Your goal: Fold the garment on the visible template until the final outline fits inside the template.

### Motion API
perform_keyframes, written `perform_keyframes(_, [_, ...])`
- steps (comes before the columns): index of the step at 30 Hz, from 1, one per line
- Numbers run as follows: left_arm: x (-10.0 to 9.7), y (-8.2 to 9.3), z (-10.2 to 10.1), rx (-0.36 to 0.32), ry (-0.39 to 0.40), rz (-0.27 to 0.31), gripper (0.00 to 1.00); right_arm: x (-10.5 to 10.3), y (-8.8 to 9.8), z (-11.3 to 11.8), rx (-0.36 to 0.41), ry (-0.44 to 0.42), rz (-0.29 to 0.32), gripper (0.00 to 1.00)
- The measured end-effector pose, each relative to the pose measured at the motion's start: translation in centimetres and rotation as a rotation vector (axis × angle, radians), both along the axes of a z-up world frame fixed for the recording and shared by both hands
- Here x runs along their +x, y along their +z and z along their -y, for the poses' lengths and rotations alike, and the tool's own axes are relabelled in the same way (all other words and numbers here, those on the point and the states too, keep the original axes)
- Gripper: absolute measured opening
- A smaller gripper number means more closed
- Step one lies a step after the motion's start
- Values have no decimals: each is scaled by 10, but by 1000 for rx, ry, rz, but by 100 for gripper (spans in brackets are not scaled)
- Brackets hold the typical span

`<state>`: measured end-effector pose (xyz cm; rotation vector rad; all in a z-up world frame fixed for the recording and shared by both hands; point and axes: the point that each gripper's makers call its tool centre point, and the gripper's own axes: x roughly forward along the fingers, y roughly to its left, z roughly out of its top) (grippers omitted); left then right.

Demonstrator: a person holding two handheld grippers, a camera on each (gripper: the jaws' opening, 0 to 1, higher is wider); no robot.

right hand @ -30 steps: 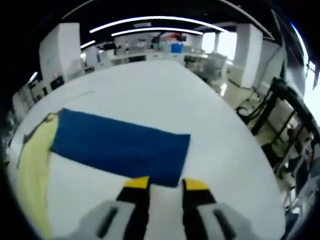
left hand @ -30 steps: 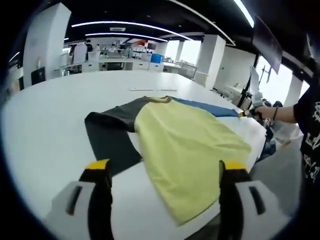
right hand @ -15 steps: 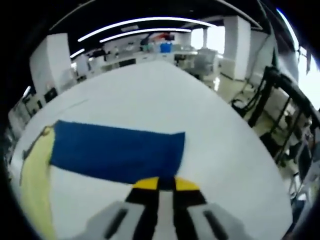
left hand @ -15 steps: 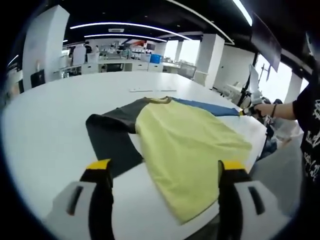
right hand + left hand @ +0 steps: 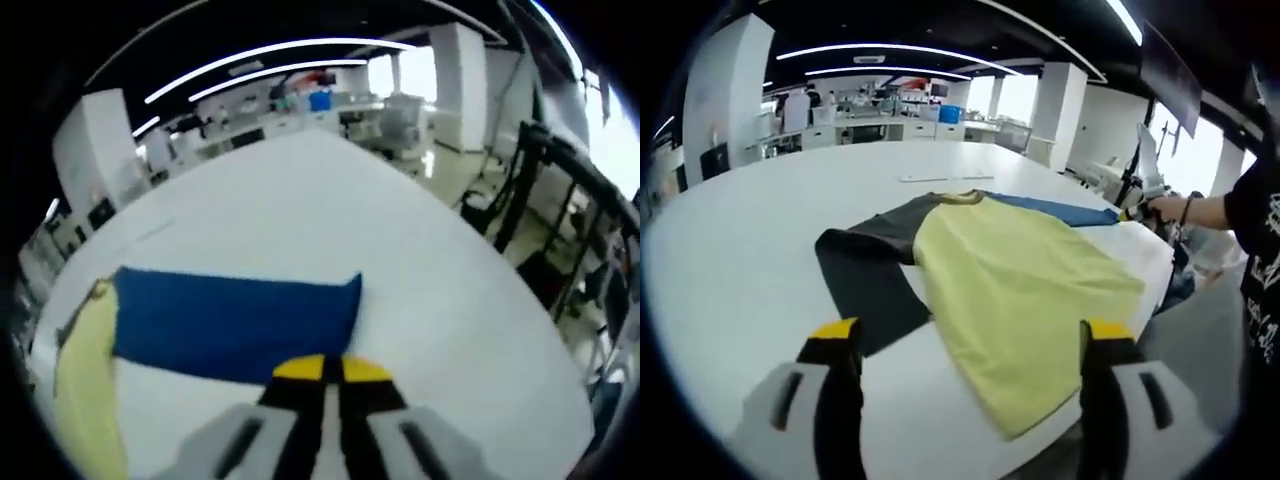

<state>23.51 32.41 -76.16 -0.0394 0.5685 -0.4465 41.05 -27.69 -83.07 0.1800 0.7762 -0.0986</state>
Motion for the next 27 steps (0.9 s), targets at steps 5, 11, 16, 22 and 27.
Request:
perform_keyframes(5, [1,3,1,7,-5,13,88,6,16,-6,-18,34,18,0])
perform_keyframes(11, [0,5,0,5,-1,19,88,18,32,-15,-22,78,47,0])
perform_keyframes(16, [-5,6,1,3,-14,18,91,31,44,-24,-29,116,72,0])
perform_keyframes(22, [-8,6,-1,-1,-10,19,91,41,57,-36,-41,161,89,0])
perform_keyframes(27, [-11,5,-2,6,-10,14,93,49,64,-51,-45,200,106,0])
